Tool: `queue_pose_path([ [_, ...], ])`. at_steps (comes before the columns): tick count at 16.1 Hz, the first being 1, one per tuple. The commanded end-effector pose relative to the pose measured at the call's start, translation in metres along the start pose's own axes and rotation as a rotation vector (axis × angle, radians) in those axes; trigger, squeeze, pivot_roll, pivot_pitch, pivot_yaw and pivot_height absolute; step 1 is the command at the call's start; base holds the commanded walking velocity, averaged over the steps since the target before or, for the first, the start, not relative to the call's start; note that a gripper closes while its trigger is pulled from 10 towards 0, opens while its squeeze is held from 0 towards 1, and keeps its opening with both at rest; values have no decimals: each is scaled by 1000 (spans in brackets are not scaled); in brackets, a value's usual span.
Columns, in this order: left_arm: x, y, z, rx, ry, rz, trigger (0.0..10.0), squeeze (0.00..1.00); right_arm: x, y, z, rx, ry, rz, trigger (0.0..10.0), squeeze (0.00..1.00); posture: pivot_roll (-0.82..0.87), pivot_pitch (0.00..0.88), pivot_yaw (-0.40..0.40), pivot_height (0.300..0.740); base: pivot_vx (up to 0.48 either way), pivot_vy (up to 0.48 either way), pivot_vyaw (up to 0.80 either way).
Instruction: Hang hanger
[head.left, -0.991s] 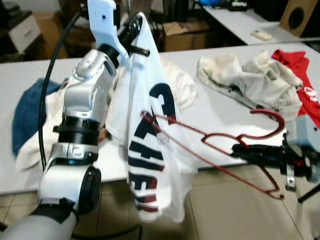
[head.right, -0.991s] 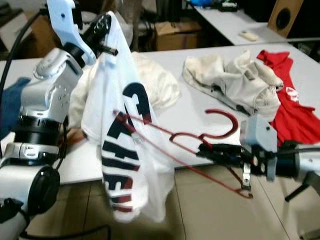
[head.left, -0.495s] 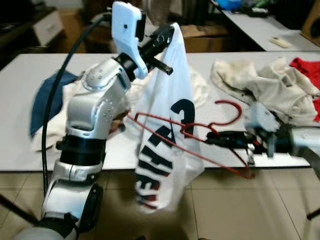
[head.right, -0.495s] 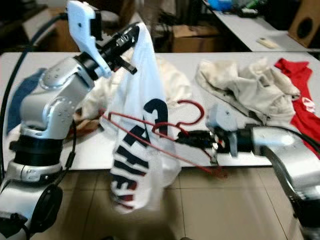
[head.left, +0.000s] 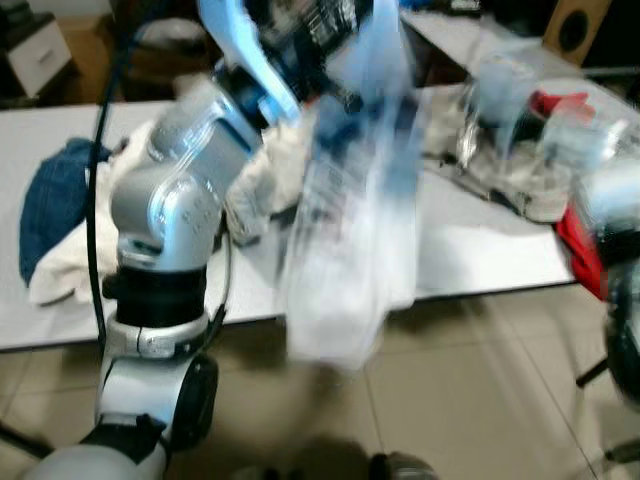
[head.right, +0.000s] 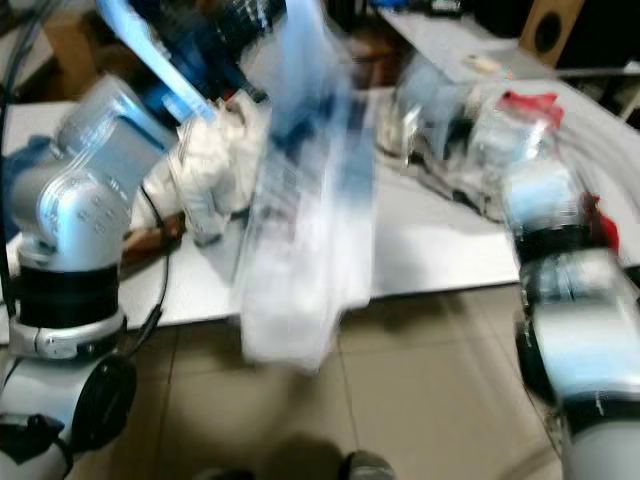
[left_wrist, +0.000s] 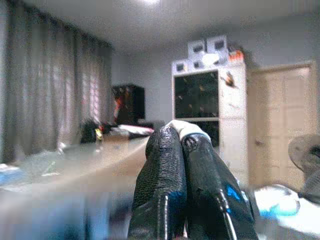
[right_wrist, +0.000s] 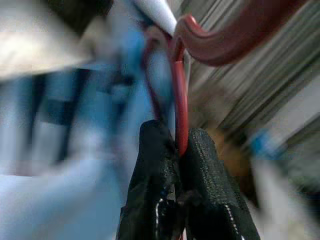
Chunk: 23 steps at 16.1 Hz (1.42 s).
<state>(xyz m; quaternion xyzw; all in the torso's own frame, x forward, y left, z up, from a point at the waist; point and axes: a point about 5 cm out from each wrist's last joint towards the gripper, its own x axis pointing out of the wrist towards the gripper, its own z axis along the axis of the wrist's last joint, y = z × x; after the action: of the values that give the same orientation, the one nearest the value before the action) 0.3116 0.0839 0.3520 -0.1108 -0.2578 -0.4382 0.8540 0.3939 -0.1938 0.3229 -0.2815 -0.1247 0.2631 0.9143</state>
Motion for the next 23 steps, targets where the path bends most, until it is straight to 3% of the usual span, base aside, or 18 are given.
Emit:
queue_pose_path([
  [1,-4,4,12,22,-44,26,10000,0,0,-10,12,-9,-73,-32,10000,0,-153,0,12,740,0,0,0],
  [3,-8,13,4,51,-10,96,10000,0,5,7,0,-55,-35,105,10000,0,-154,0,9,740,0,0,0],
  [4,-10,22,-5,100,28,175,10000,0,6,25,-18,-80,2,176,10000,0,-155,0,10,740,0,0,0],
  [6,-16,34,-24,137,112,264,10000,0,4,54,-47,-12,48,279,10000,0,-164,0,21,740,0,0,0],
  [7,-21,44,-44,172,201,366,10000,0,-4,74,-70,28,98,367,10000,0,-164,0,21,740,0,0,0],
  [10,-36,55,-92,217,399,470,10000,0,-31,108,-113,101,205,498,10000,0,-172,0,31,740,0,0,0],
  [12,-61,66,-135,270,579,594,10000,0,-60,132,-140,149,268,563,10000,0,-182,0,52,740,0,0,0],
  [13,-61,66,-135,270,579,594,10000,0,-60,132,-140,149,268,563,10000,0,-182,0,52,740,0,0,0],
  [14,-74,81,-142,334,617,709,10000,0,-79,136,-145,159,262,577,10000,0,-197,0,73,740,0,0,0],
  [15,-76,87,-141,356,616,746,10000,0,-85,137,-145,160,255,582,10000,0,-198,0,74,740,0,0,0],
  [16,-79,109,-123,451,584,840,10000,0,-102,138,-139,150,245,623,10000,0,-201,0,85,740,0,0,0],
  [19,-89,132,-99,574,573,929,10000,0,-122,139,-130,128,246,675,10000,0,-205,0,93,740,0,0,0],
  [21,-99,143,-88,660,605,911,10000,0,-139,136,-122,120,263,703,10000,0,-204,0,99,740,0,0,0],
  [23,-118,139,-111,631,792,682,10000,0,-151,130,-94,141,224,695,10000,0,-202,0,99,740,0,0,0],
])
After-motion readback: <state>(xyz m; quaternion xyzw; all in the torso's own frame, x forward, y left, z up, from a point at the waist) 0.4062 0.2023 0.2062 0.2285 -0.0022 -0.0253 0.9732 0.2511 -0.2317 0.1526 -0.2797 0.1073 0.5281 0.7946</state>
